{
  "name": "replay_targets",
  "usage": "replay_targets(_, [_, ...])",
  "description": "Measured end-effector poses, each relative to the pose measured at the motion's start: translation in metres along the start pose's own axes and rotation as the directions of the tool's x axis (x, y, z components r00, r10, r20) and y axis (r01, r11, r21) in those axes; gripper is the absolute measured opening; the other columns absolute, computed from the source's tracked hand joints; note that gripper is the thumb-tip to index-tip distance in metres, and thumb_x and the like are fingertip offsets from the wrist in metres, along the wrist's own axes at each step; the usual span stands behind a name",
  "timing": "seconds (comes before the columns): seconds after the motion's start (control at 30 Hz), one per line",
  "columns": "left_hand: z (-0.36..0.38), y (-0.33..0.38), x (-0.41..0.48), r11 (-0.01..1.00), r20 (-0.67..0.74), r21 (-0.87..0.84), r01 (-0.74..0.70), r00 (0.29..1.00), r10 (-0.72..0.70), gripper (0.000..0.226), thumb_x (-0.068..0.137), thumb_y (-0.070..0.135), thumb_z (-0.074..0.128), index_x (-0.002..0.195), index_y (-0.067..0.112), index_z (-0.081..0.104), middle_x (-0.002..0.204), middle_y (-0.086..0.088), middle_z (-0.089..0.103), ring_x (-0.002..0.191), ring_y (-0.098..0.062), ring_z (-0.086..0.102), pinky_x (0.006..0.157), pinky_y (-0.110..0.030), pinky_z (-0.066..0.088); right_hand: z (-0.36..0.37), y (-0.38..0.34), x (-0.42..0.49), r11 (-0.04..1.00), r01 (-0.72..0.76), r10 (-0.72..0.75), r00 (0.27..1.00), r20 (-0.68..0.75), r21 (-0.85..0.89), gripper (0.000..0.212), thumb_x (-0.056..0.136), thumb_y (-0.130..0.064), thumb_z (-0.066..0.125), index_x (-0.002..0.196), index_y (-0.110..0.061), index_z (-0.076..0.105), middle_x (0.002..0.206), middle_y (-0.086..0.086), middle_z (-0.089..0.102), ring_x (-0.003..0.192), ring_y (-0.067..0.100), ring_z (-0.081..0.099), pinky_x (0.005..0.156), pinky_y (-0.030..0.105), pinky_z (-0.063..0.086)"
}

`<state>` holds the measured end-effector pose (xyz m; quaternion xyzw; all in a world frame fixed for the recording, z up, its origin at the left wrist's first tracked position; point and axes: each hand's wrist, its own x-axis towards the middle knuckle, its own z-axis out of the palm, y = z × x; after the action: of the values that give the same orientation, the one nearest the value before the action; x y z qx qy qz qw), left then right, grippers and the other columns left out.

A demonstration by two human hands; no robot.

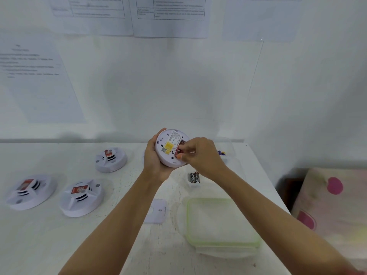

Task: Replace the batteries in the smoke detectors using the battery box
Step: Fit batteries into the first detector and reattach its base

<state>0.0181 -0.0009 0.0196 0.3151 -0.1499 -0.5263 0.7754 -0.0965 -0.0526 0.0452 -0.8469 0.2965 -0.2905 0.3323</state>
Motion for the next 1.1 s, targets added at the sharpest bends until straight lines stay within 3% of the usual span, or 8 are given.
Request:
replay_targets(0.1, [-0.003,0.0,-0.001,1.0,-0.009,-0.024,0.019,1.0,-0.019,0.054,0.095,0.04,0.033,0.065,0.026,0.076,0.084,-0.006,0.072,0.084,-0.026,0.061,0.073,-0.046,0.05,0.004,0.002,-0.001,1.0,-0.016,0.016,1.0,-0.009,-0.004,0.019,0.077,-0.007,0.071,0.093,0.003,0.072,0.091,0.02,0.071,0.088,0.027,0.067,0.074,0.022,0.05])
replay_targets(0.23, [-0.001,0.0,-0.003,0.999,-0.005,-0.017,0.043,0.999,-0.043,0.056,0.095,0.04,0.032,0.063,0.024,0.076,0.082,-0.007,0.073,0.087,-0.027,0.058,0.088,-0.05,0.041,0.004,0.003,-0.002,0.987,-0.078,0.082,0.996,-0.021,0.138,0.029,0.07,-0.001,0.077,0.097,0.005,0.07,0.092,0.02,0.071,0.069,0.01,0.062,0.058,-0.001,0.044])
replay_targets(0.37, [0.002,0.001,-0.006,0.999,-0.026,-0.024,0.045,0.999,-0.045,0.054,0.094,0.04,0.032,0.063,0.025,0.074,0.081,-0.007,0.072,0.085,-0.027,0.057,0.083,-0.046,0.042,-0.002,0.001,0.005,0.988,-0.068,0.068,0.998,0.004,0.138,0.032,0.063,-0.001,0.081,0.092,0.007,0.071,0.088,0.021,0.071,0.073,0.017,0.065,0.059,0.004,0.048])
replay_targets(0.57, [0.001,0.001,-0.011,0.999,-0.028,0.004,0.049,0.998,-0.048,0.057,0.094,0.038,0.03,0.059,0.025,0.074,0.077,-0.006,0.071,0.085,-0.026,0.056,0.085,-0.044,0.04,0.0,0.005,0.009,0.988,-0.082,0.073,0.995,0.068,0.133,0.026,0.061,0.002,0.082,0.083,0.009,0.07,0.084,0.024,0.07,0.081,0.033,0.069,0.072,0.031,0.055])
replay_targets(0.67, [0.001,0.001,-0.013,0.998,-0.036,0.033,0.06,0.998,-0.059,0.058,0.094,0.037,0.031,0.058,0.024,0.074,0.077,-0.005,0.072,0.085,-0.026,0.057,0.083,-0.045,0.041,0.0,0.005,0.009,0.988,-0.104,0.092,0.99,0.111,0.113,0.028,0.062,0.0,0.082,0.085,0.003,0.067,0.082,0.022,0.071,0.065,0.02,0.069,0.068,0.032,0.057])
replay_targets(0.77, [0.002,0.002,-0.013,0.997,-0.033,0.046,0.061,0.998,-0.059,0.059,0.094,0.037,0.031,0.057,0.024,0.075,0.076,-0.005,0.072,0.085,-0.026,0.058,0.083,-0.045,0.042,0.0,0.007,0.009,0.976,-0.147,0.126,0.983,0.135,0.161,0.033,0.062,0.002,0.081,0.091,0.003,0.065,0.075,0.014,0.069,0.047,-0.001,0.061,0.056,0.02,0.057])
replay_targets(0.83, [0.002,0.002,-0.012,0.997,-0.041,0.05,0.062,0.997,-0.06,0.058,0.094,0.037,0.032,0.057,0.023,0.075,0.077,-0.005,0.072,0.086,-0.026,0.057,0.082,-0.045,0.042,0.002,0.009,0.009,0.971,-0.155,0.137,0.985,0.109,0.181,0.039,0.061,0.002,0.082,0.096,0.003,0.065,0.08,0.016,0.07,0.046,-0.005,0.059,0.056,0.017,0.056])
replay_targets(1.1, [-0.002,0.001,-0.007,0.997,-0.043,0.048,0.058,0.998,-0.056,0.051,0.092,0.036,0.035,0.061,0.025,0.074,0.08,-0.006,0.072,0.084,-0.027,0.058,0.082,-0.048,0.044,0.002,0.015,0.015,0.953,-0.197,0.195,0.98,0.031,0.23,0.033,0.058,0.002,0.084,0.084,0.003,0.064,0.079,0.022,0.07,0.06,0.017,0.065,0.073,0.039,0.059])
